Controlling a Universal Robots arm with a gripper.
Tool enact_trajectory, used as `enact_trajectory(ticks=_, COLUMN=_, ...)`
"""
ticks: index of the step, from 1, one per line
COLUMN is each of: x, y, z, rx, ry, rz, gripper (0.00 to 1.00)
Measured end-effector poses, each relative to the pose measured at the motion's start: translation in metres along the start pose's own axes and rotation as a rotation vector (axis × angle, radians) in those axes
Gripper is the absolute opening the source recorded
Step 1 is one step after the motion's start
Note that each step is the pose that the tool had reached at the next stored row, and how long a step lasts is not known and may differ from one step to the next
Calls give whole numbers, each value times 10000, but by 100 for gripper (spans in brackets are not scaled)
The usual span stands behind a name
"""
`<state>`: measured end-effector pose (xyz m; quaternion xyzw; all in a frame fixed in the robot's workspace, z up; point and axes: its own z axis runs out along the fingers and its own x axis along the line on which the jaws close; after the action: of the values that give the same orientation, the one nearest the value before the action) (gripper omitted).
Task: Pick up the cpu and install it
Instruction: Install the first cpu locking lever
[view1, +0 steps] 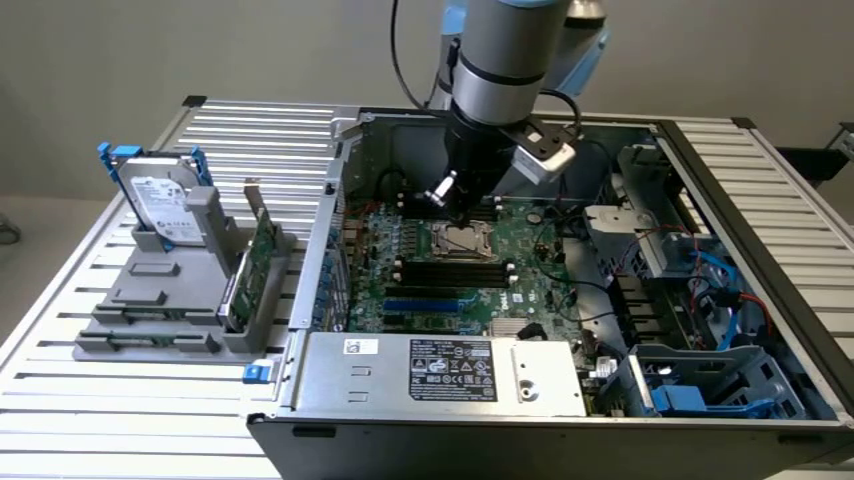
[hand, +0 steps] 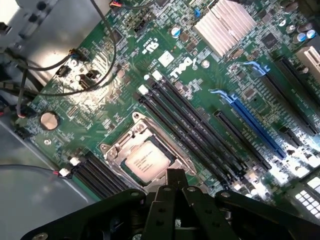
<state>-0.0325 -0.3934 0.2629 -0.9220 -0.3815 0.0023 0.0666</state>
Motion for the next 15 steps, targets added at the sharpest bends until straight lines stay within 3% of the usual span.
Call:
enact_trajectory(ticks=5, x=-88, y=35, z=7, rx=-9, ry=-13, rz=3, gripper=11)
enact_trajectory(ticks=15, x=-274, y=-61, z=161, rx=3, ry=-51, rz=9, gripper=11)
